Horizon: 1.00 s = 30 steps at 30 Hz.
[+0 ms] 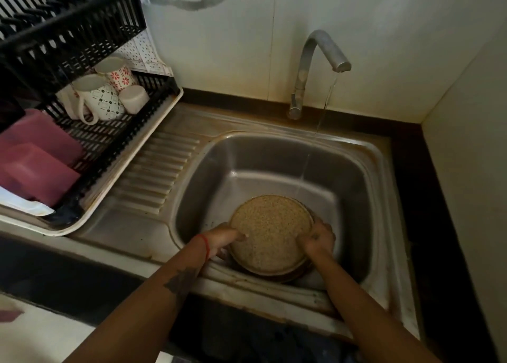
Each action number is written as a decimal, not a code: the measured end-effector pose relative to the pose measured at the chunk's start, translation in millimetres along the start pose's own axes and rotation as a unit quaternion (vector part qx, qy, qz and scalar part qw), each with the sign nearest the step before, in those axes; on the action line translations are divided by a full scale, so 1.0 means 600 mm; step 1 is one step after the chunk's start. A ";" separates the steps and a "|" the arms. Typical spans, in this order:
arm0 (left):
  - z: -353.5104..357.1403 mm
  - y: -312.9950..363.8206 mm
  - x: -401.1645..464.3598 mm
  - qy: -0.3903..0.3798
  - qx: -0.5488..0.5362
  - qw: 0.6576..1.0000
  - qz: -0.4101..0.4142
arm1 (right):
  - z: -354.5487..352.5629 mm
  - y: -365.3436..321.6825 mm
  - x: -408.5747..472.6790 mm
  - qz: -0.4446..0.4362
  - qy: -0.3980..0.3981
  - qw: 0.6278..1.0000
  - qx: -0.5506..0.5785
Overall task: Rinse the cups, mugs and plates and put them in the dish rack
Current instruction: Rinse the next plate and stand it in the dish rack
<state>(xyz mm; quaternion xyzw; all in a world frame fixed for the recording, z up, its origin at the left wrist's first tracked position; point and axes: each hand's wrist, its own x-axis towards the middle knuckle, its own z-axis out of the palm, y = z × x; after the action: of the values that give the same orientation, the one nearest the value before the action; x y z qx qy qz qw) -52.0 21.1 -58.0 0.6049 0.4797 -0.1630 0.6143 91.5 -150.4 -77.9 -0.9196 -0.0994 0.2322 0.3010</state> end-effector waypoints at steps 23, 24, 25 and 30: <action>0.015 0.097 -0.105 0.015 -0.185 0.961 0.204 | -0.141 -0.167 -0.095 -0.242 0.029 0.926 0.287; 0.015 0.116 -0.115 -0.012 -0.239 0.945 0.222 | -0.143 -0.175 -0.105 -0.292 0.042 0.926 0.237; 0.014 0.133 -0.125 -0.035 -0.301 0.922 0.240 | -0.142 -0.182 -0.113 -0.335 0.049 0.922 0.188; 0.022 0.179 -0.156 0.012 -0.451 0.840 0.302 | -0.133 -0.196 -0.140 -0.493 0.129 0.860 0.012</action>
<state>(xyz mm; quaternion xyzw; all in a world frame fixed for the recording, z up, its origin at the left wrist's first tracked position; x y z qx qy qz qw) -8.5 -3.2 76.2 0.3783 0.3008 0.2724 0.8320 51.8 -124.0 80.0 -0.7686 -0.4973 -0.0658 0.3971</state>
